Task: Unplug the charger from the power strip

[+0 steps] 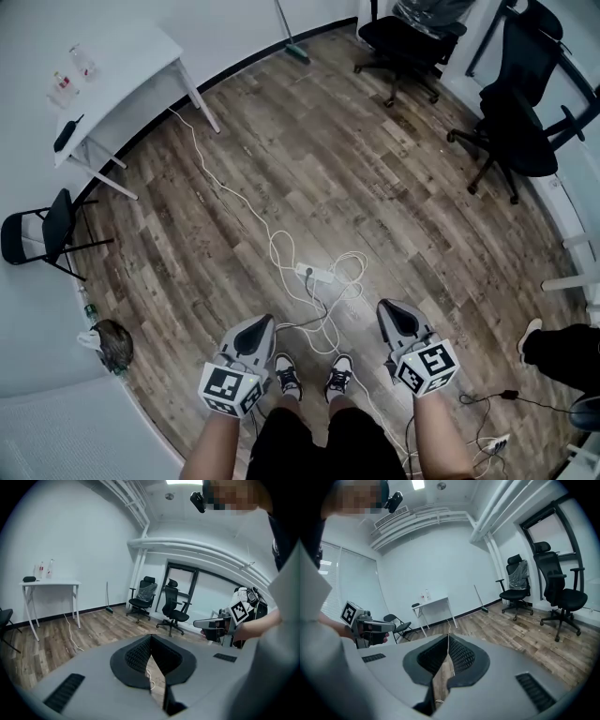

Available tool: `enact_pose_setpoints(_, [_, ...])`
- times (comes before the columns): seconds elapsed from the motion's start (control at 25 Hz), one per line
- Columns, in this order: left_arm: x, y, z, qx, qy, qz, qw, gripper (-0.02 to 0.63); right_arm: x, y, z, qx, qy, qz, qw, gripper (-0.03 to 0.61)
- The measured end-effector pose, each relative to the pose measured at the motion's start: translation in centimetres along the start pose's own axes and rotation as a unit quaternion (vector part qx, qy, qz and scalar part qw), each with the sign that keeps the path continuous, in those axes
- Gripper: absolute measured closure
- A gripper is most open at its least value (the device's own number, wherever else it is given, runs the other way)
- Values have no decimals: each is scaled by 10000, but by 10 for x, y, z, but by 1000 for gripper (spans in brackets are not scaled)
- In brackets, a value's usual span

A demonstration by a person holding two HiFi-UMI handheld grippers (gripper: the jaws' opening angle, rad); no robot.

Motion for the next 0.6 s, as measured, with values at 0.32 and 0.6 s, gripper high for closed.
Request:
enact_pose_setpoints(0.32, [-99,42,-121,-279,329,-123,9990,592,-111,-79,-82,-35,479,-92,9988,554])
enact_pose_setpoints(0.6, [-226,64,-234,-508,274,50,9983,592,-267,-148,-152,246,908,-177,9954,554])
Point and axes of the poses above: the fingertips, and each gripper's own axes: z backward along the fingers, y to its left, x out of its top, the point moved 1 cm from there along z, backward along the fingers, and after that the axes turned 15 degrees about x, right-handed, at the moved point
